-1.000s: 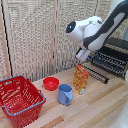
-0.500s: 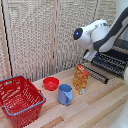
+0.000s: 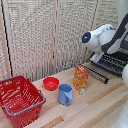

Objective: Extend the gripper towards the oven tray handle. Grasp the handle and carefully pull the tray out of the oven. Move the gripper above the red bowl. Grab the red bowl gently. Lift the bowl and place it onto the oven tray.

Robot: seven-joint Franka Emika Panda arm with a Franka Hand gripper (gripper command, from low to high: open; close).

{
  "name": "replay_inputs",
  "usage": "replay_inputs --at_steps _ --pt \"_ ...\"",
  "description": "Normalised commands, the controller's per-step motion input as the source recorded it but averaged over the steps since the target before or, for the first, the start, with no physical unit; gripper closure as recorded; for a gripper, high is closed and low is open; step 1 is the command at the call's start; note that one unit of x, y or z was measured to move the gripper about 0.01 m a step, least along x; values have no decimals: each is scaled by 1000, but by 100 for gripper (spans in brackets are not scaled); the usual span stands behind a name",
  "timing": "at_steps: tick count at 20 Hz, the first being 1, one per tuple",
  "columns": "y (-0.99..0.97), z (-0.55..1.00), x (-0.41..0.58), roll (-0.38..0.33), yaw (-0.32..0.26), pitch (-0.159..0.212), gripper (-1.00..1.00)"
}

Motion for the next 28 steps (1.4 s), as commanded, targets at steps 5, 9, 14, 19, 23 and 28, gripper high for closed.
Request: replay_inputs --at_steps 5,9,14,19,23,28 --pt "-1 -351 341 0 3 88 -100" --pt "-425 43 74 15 20 6 -100" --pt "-667 201 0 27 32 -3 -100" --pt "-563 61 9 21 41 1 -100" --pt "-546 -16 4 9 57 20 -100" --pt "-388 0 0 20 59 20 100"
